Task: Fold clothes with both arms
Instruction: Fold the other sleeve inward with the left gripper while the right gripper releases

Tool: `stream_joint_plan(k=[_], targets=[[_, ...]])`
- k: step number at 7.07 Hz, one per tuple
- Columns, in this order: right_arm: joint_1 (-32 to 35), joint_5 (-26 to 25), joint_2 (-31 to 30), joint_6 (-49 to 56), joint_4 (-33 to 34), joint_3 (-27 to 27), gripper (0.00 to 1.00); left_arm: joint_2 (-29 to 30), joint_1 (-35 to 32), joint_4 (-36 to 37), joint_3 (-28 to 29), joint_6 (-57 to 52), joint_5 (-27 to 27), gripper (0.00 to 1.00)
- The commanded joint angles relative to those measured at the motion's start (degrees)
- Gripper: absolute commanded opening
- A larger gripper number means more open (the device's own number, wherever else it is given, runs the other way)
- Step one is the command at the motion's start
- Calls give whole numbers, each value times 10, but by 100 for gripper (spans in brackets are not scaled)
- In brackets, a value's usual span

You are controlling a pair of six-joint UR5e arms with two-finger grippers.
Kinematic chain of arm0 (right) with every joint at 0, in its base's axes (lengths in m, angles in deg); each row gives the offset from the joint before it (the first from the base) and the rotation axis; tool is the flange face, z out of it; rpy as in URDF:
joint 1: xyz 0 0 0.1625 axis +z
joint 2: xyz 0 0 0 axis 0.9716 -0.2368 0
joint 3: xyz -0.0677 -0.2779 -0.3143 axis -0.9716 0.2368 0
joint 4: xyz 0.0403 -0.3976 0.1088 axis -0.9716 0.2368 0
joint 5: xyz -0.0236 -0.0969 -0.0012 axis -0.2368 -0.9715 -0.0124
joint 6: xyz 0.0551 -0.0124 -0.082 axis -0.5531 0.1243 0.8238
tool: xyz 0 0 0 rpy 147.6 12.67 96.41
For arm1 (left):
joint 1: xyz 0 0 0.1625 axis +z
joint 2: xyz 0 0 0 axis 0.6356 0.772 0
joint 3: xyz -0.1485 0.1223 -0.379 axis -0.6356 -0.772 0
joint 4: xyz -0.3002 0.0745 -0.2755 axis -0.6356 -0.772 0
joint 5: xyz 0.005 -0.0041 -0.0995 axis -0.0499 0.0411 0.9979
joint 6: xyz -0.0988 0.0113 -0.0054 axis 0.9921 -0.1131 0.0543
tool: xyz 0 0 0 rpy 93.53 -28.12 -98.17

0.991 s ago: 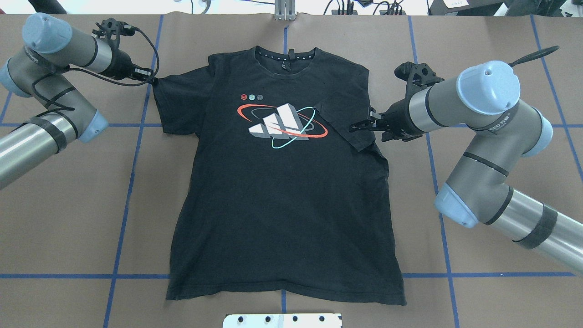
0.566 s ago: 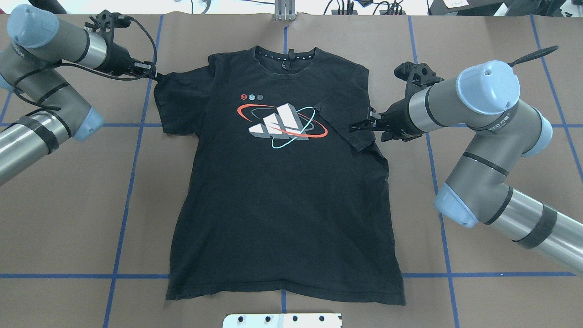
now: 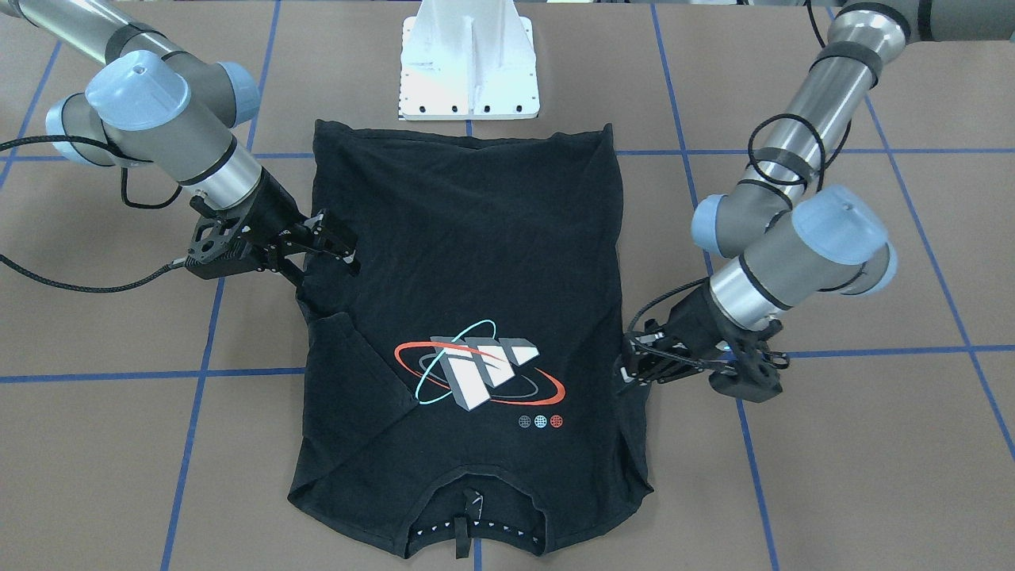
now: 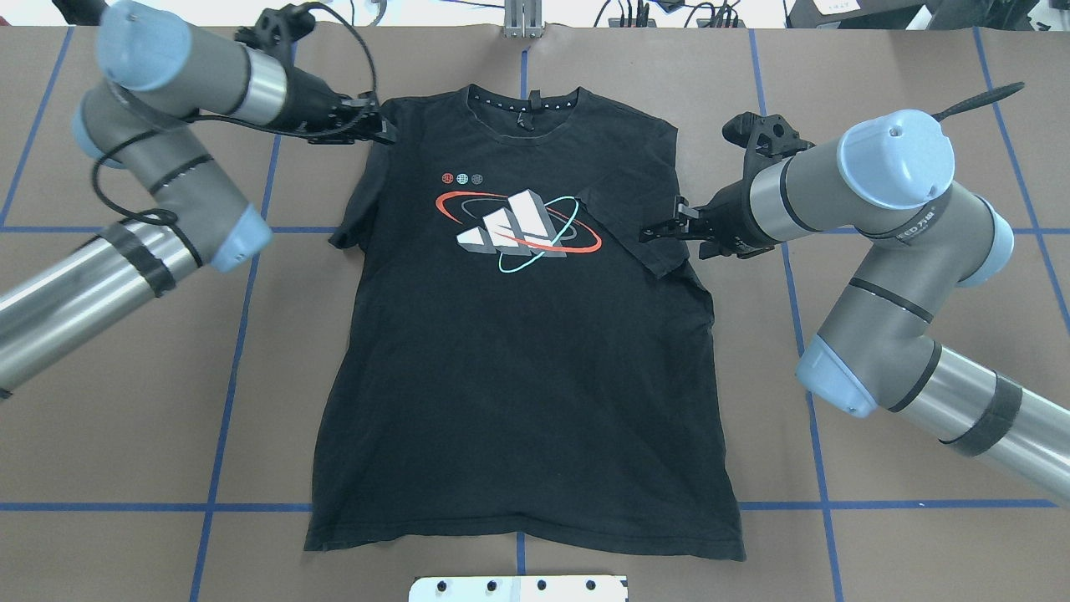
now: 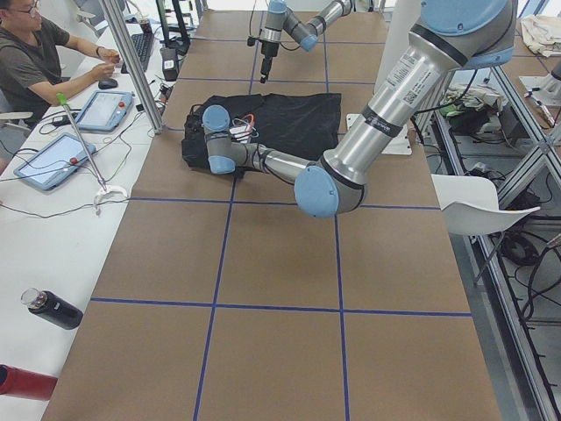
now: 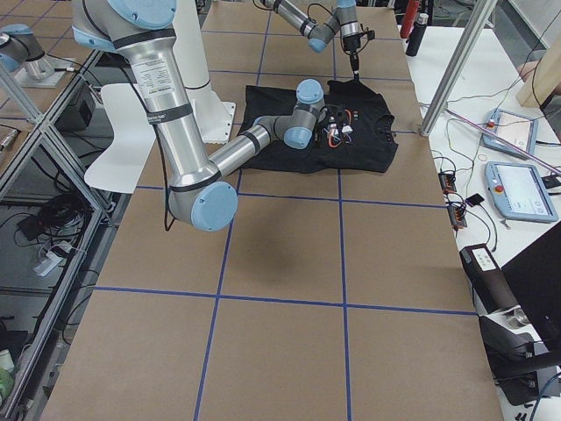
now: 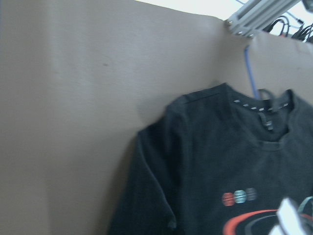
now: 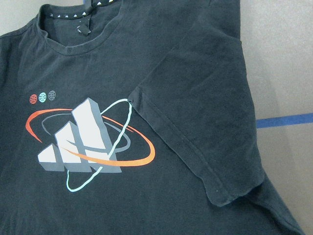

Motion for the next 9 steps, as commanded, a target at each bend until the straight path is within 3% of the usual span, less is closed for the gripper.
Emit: stream_joint_plan(k=[1, 3, 9], targets=[[0, -1, 1, 0, 1, 0, 100, 45, 31, 50, 14, 18, -65, 0], [0, -1, 1, 0, 2, 0, 100, 68, 41, 47, 52, 18, -98, 0], [2, 0, -1, -6, 1, -6, 100, 88, 68, 47, 66, 18, -125, 0]])
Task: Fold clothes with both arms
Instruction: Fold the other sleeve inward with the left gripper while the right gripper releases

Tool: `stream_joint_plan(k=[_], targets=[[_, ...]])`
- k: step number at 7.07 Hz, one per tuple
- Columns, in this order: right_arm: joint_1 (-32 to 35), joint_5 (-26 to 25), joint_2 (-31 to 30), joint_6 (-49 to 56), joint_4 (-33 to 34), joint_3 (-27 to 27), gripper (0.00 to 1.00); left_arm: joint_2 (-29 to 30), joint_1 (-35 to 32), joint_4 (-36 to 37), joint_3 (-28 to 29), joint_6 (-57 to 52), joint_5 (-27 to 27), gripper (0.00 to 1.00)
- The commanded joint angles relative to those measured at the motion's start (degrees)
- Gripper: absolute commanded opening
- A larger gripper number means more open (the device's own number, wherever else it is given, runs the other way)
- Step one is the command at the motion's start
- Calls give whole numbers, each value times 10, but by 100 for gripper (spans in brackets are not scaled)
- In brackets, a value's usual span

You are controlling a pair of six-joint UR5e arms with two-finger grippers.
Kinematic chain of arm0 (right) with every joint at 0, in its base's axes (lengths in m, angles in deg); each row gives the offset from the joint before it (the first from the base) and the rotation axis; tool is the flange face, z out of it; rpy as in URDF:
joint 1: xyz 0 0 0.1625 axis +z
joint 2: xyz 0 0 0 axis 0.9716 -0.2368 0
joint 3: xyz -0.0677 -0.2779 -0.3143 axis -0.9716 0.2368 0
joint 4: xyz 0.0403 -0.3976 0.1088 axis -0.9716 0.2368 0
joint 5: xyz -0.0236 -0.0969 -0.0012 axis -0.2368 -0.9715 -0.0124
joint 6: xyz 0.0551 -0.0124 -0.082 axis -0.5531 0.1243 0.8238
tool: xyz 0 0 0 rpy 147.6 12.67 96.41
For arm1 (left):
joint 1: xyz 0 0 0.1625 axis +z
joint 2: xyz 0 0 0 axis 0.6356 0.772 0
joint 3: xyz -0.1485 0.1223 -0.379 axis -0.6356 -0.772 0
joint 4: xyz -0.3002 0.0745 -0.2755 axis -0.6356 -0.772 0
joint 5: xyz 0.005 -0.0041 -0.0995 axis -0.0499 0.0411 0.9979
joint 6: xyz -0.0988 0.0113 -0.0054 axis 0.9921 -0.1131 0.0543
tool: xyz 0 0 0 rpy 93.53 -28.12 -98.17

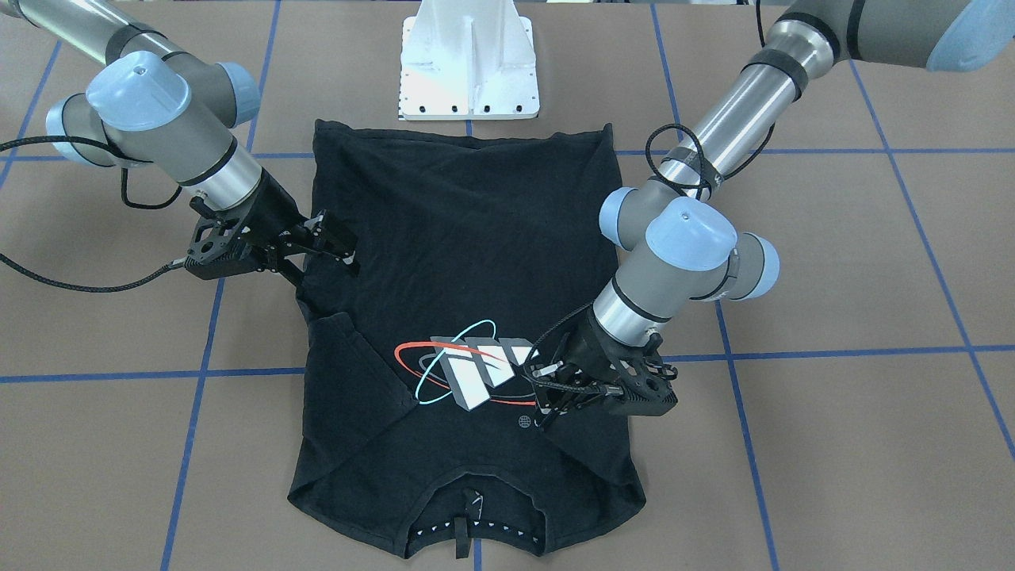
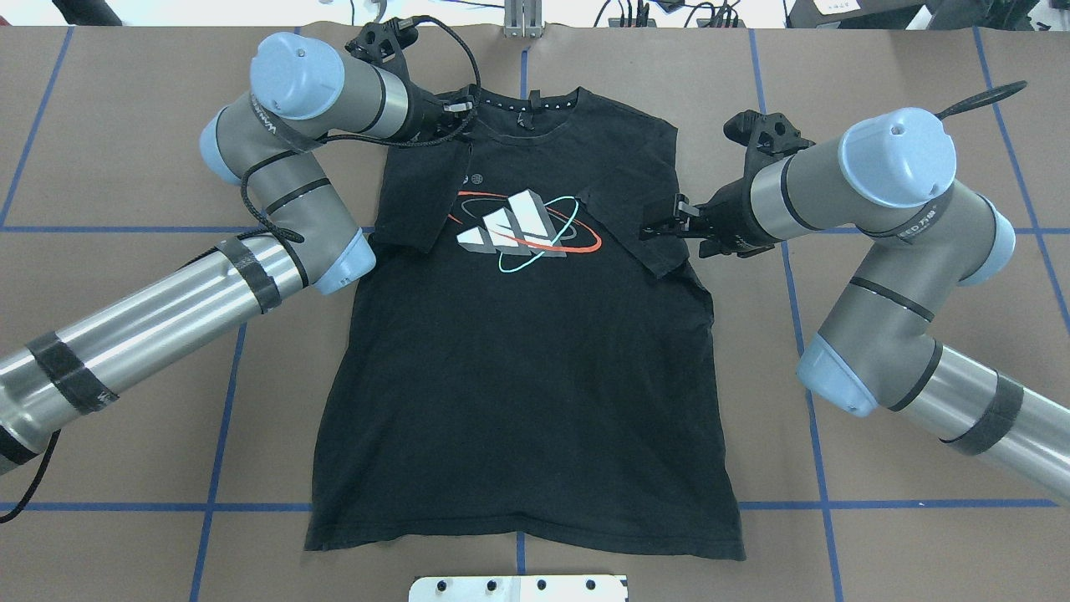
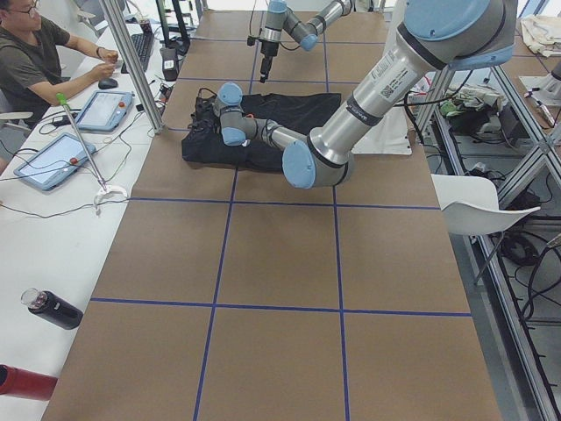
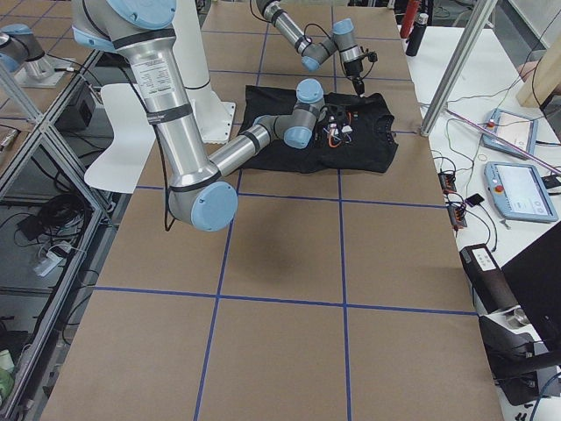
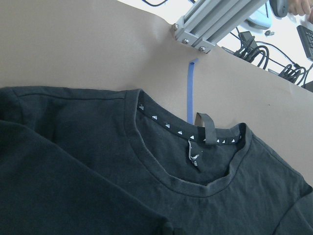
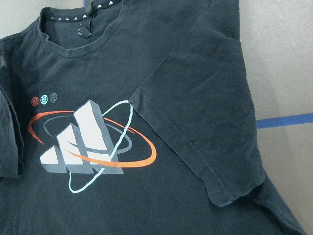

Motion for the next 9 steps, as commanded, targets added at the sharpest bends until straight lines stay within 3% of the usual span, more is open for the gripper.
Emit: stream_joint_plan(k=[1, 2, 3, 4, 5, 6, 7, 9], targets=[[1, 0, 0, 0, 0, -2, 100, -2, 11, 0, -1, -1, -3, 65], [1, -1, -2, -6, 1, -5, 100, -2, 10, 0, -4, -1, -2, 83], [0, -21, -2, -53, 1, -10, 100, -7, 6, 3, -41, -1, 4, 87], [-17, -43, -3, -123, 2, -18, 100, -58, 6, 7, -116, -1, 21, 87], [-38, -58, -4, -199, 36, -32, 100, -131, 3, 9, -215, 8, 82, 90], [-89, -134, -3, -256, 159, -95, 100, -187, 3, 9, -291, 26, 91, 91], [-149, -212, -8, -265, 269, -171, 100, -209, 0, 10, -323, 42, 100, 91], [-235, -263, -77, -403, 290, -210, 100, -227, -3, 16, -331, 47, 115, 91]])
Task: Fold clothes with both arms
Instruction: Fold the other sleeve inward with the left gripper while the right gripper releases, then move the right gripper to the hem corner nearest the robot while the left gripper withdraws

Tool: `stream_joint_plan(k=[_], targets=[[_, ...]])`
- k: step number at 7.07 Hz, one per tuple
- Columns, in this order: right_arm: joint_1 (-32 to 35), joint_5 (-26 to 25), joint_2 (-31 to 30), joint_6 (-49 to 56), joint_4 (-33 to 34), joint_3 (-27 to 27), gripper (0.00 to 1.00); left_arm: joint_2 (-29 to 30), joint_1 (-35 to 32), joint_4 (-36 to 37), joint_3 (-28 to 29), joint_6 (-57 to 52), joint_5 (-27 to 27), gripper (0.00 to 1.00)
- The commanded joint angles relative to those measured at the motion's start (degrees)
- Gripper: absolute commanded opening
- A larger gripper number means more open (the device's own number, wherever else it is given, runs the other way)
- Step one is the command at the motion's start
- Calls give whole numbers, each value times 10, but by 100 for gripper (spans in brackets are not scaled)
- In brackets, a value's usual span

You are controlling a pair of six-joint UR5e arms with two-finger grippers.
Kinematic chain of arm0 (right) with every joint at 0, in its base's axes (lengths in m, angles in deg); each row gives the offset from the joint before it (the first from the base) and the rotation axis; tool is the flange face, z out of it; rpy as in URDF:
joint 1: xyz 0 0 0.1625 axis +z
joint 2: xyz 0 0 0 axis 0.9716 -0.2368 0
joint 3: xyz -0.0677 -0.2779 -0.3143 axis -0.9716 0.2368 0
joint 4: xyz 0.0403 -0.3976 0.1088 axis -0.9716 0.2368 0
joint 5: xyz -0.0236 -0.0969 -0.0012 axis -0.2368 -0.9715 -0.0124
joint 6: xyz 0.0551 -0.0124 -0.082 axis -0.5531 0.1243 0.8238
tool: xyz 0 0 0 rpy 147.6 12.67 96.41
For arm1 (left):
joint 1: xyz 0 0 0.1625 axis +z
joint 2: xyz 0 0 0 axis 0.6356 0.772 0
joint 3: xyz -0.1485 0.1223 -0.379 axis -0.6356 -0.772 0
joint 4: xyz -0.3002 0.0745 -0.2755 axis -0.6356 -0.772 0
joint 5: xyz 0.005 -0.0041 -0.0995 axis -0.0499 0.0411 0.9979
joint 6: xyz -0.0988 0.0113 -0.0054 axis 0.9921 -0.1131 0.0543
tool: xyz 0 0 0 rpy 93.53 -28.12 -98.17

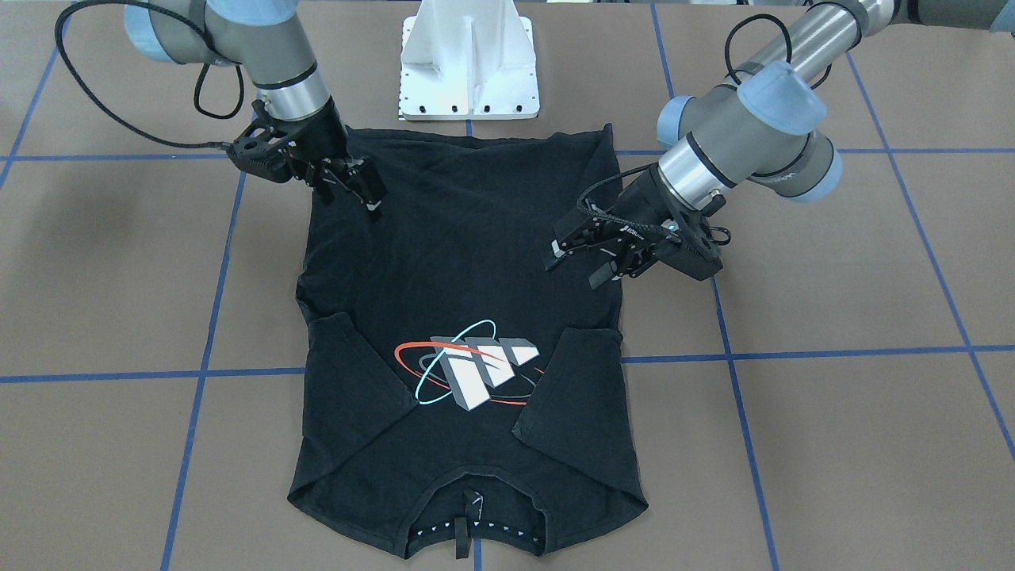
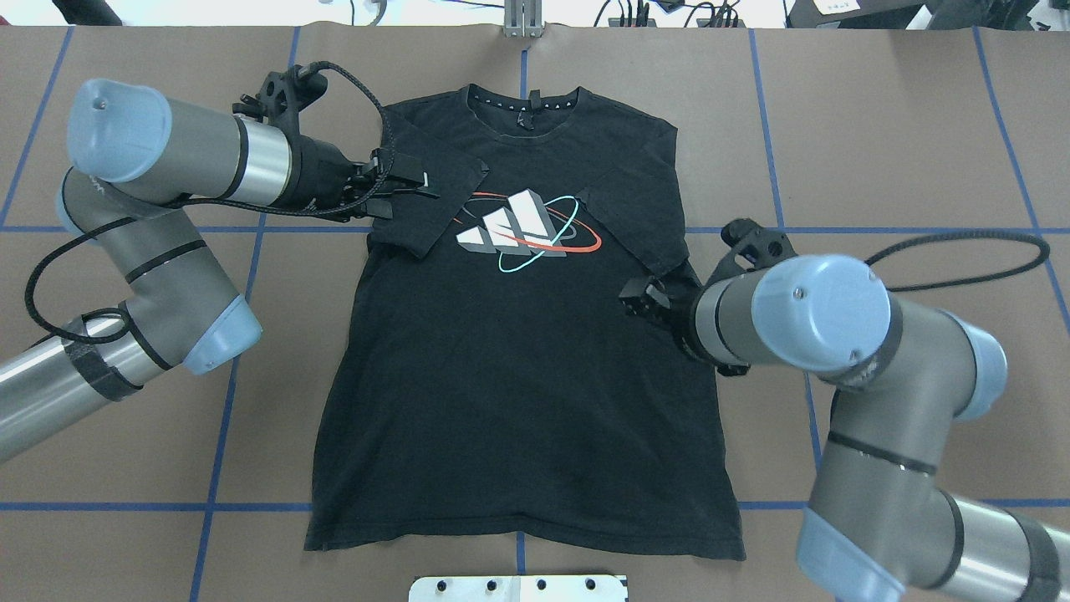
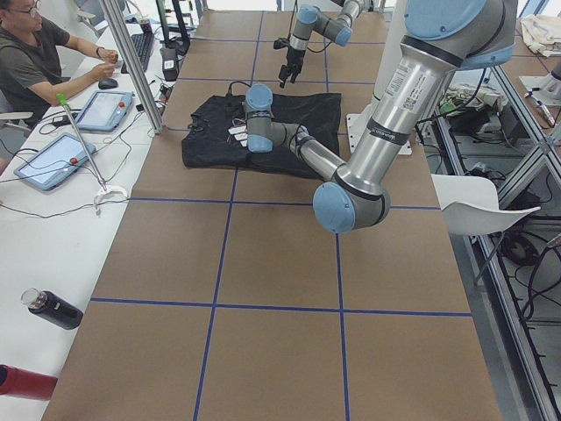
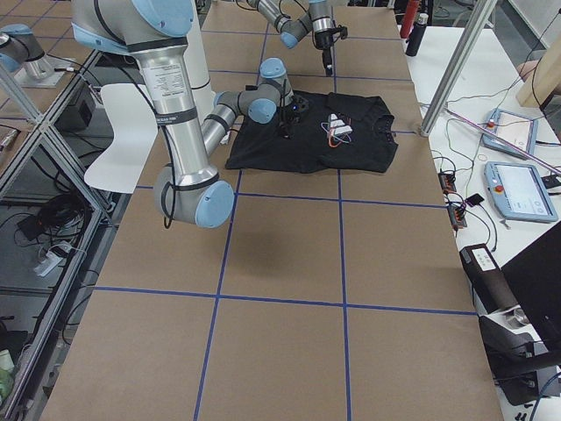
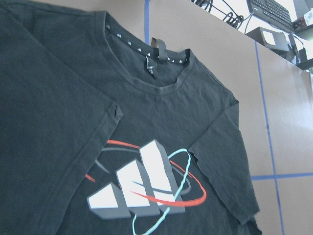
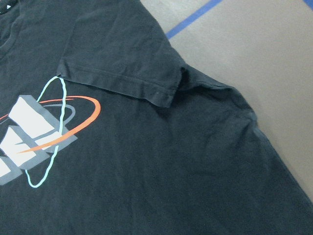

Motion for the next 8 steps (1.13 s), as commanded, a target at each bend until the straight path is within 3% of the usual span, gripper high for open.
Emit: stream_joint_plan(k=[1, 2, 3, 4, 8], targets=[[-100, -59, -89, -96, 21, -65, 99, -19, -2, 2, -9, 4, 4, 91], [-161, -74, -144, -148, 13, -83, 99, -20, -2, 2, -8, 4, 3, 91], [-219, -139, -175, -205, -17, -86, 99, -21, -2, 2, -7, 3, 2, 91], [-245, -156, -186, -212, -26, -84, 98, -20, -2, 2, -7, 3, 1, 91], [-278, -165, -200, -241, -28, -74, 86, -21, -2, 2, -5, 3, 0, 91]])
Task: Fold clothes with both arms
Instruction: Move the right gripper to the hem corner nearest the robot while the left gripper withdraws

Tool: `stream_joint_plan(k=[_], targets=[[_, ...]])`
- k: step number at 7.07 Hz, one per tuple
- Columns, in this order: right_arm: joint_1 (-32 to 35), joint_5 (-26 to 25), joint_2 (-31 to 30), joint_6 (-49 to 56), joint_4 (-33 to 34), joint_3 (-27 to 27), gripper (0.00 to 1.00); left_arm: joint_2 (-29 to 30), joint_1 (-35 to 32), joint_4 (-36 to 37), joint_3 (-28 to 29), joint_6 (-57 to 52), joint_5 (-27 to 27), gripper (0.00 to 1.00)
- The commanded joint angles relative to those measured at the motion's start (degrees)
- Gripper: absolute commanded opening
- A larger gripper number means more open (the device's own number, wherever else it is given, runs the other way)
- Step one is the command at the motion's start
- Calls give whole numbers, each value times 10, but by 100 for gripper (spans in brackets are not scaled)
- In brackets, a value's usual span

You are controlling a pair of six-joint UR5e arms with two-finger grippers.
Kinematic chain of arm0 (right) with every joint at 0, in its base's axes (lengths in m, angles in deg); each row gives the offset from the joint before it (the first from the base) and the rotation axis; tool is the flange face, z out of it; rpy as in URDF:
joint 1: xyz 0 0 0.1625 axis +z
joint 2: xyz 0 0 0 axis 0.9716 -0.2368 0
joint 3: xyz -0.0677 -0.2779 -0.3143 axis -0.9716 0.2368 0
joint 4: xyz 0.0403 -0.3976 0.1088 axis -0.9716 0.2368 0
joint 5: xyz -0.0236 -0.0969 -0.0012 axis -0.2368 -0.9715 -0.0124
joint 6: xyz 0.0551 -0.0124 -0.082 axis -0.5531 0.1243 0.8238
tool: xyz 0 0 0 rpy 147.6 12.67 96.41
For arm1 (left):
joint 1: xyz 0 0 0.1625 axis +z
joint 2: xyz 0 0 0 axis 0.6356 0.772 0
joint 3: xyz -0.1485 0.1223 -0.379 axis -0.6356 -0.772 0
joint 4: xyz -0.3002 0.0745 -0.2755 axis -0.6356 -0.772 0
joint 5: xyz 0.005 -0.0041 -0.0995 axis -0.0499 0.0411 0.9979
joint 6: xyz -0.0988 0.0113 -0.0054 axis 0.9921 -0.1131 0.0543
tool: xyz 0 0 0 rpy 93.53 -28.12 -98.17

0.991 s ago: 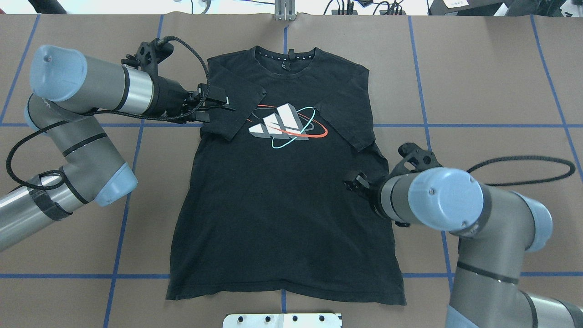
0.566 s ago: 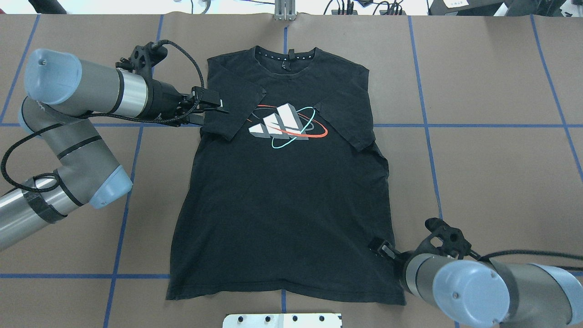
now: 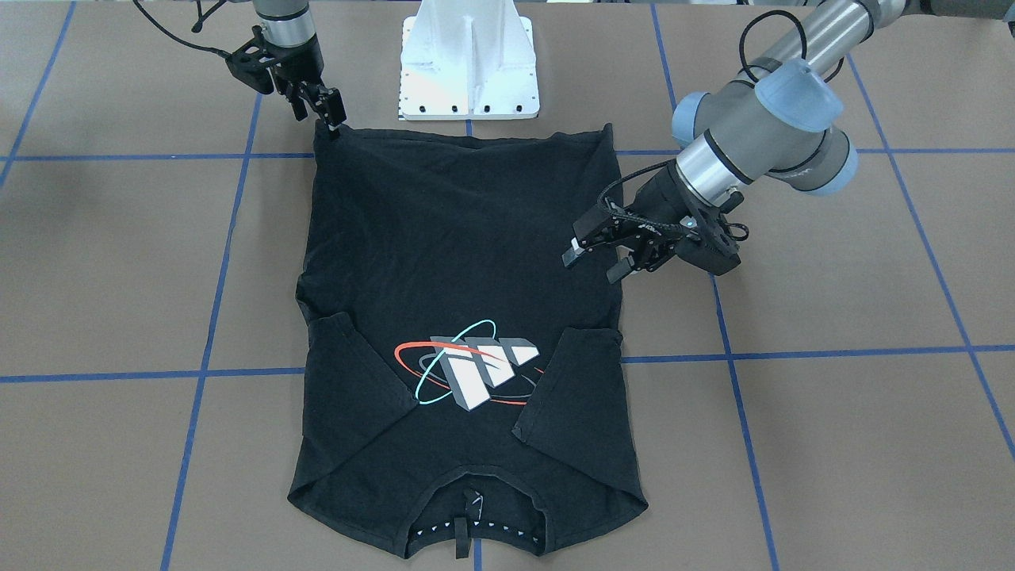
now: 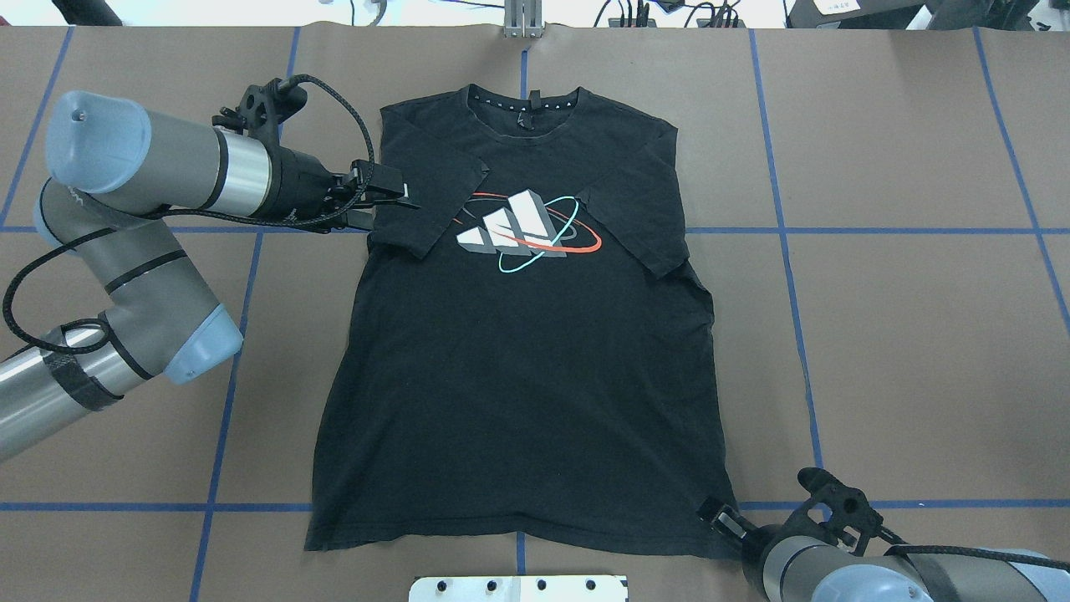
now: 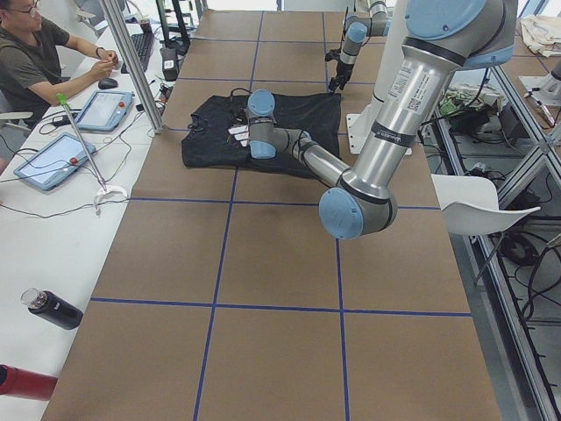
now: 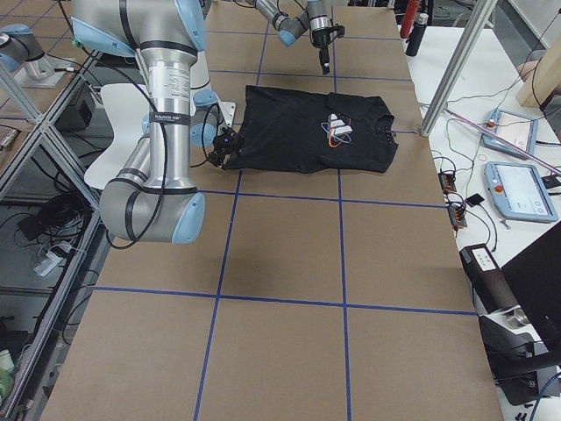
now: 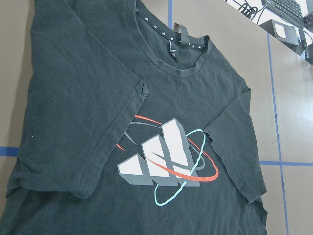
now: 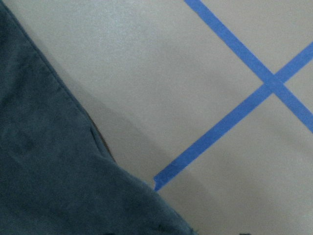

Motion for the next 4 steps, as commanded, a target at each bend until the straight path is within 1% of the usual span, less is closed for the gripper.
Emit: stream_joint_plan(k=[1, 3, 4], targets=[[-14, -8, -2, -8, -1, 1, 81, 0, 0, 0, 1, 0, -1, 91], [-16, -9, -3, -8, -1, 1, 59, -1, 0, 0, 4, 0, -6, 91], [-19, -11, -4, -9, -1, 1, 58, -5, 0, 0, 4, -1, -9, 91]])
